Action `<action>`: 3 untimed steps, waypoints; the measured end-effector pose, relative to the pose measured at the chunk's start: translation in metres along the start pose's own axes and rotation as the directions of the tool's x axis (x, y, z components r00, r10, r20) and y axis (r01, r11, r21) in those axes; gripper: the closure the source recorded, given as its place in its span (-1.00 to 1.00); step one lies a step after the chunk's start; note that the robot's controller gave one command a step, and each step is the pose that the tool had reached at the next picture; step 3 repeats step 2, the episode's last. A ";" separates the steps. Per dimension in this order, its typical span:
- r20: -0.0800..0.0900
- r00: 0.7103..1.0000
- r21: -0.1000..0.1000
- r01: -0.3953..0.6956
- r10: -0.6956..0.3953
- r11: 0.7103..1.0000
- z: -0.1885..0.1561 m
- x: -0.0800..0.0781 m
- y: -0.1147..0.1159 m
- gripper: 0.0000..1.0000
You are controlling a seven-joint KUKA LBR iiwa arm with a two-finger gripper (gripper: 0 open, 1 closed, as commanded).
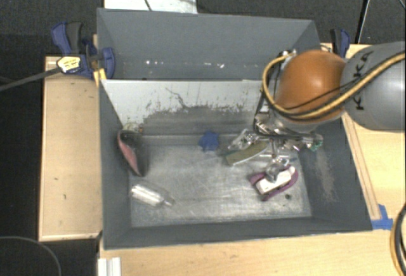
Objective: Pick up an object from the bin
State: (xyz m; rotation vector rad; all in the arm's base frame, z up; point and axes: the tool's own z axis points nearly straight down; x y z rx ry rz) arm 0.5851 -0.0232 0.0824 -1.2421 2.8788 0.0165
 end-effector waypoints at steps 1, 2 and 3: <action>-0.020 1.000 -0.002 0.000 0.000 1.000 -0.001 0.005 0.000 1.00; -0.001 1.000 0.016 0.001 -0.001 1.000 -0.182 0.008 0.002 1.00; -0.001 1.000 0.016 0.001 -0.001 1.000 -0.182 0.008 0.002 1.00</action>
Offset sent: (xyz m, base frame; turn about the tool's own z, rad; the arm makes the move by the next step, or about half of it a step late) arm 0.0000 0.0000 0.0000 0.0000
